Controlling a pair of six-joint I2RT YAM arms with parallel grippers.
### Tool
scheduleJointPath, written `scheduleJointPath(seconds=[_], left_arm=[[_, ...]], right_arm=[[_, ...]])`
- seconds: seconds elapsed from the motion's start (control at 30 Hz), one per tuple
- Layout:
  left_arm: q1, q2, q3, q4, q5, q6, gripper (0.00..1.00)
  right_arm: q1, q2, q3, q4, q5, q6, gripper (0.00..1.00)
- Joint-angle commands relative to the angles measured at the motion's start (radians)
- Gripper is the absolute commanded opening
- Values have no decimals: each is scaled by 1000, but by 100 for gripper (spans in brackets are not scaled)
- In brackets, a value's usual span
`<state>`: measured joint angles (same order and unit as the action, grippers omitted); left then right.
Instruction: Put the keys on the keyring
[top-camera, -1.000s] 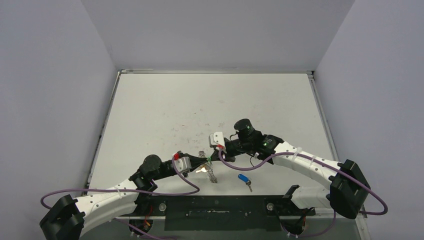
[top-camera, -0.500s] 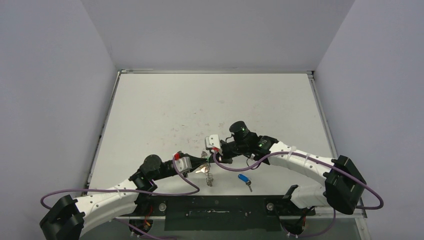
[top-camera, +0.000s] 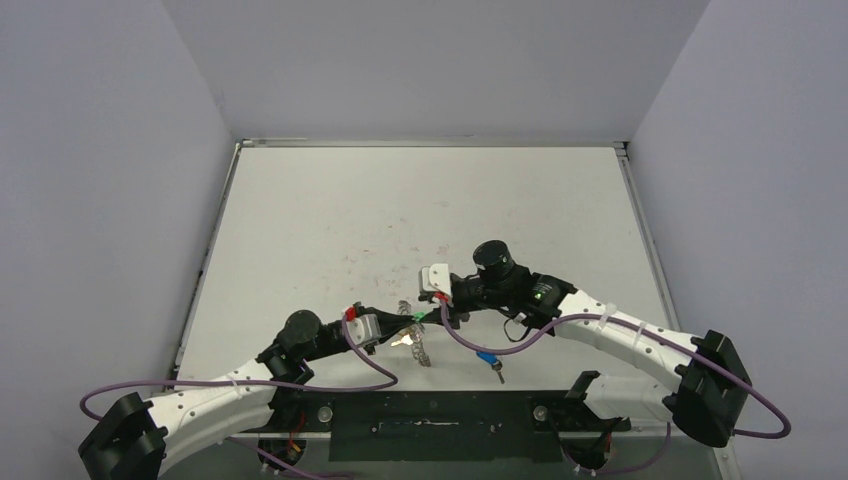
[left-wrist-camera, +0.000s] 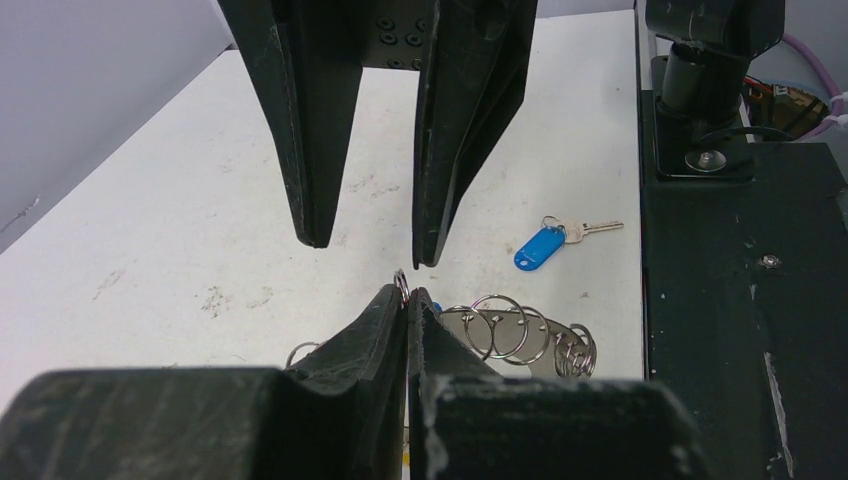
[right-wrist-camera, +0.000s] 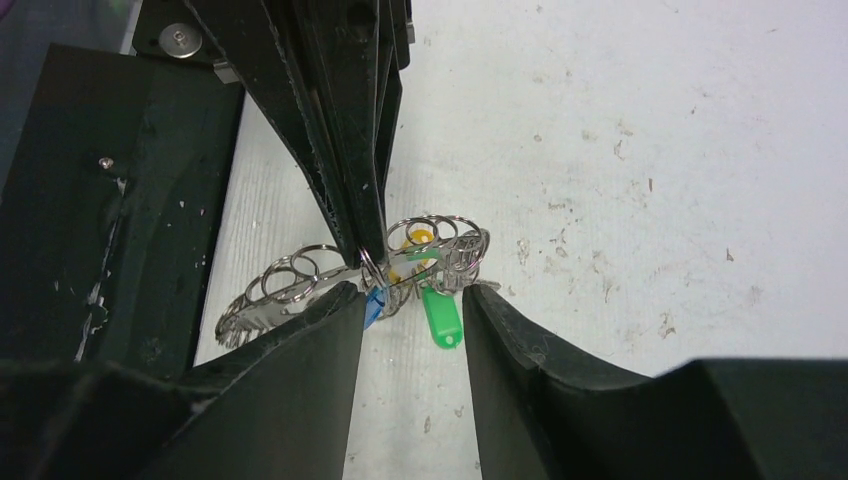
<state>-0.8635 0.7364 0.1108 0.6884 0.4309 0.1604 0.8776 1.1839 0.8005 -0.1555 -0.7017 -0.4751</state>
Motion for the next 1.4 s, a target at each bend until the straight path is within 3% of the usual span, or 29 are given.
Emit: scheduleJointPath(seconds=[0.0,0.23,0.43,0.63,0.97,1.13,1.37], left_arm=[[-5,-15,17,75,11,-4,0],[-6,-23,16,67,11,-2,0],[-5,-25,18,63,12,2,0],[-5,-24,17,61,12,2,0],[-5,-33,5,68,-8,-15,0],[-5,-64,-7,57,-37,-28,15],[-5,-130,-8,-11,-67,-30,19]], right_arm=[[-2,1,-12,84,-33,31,39],[-2,55,10,70,-70,20,25],[-2,71,17,68,-88,12,22],[-2,70,22,64,-100,10,0],[-1,37,43,-18,-71,7,0],[2,38,93,-118,-20,12,0],[27,47,149,-213,68,26,0]])
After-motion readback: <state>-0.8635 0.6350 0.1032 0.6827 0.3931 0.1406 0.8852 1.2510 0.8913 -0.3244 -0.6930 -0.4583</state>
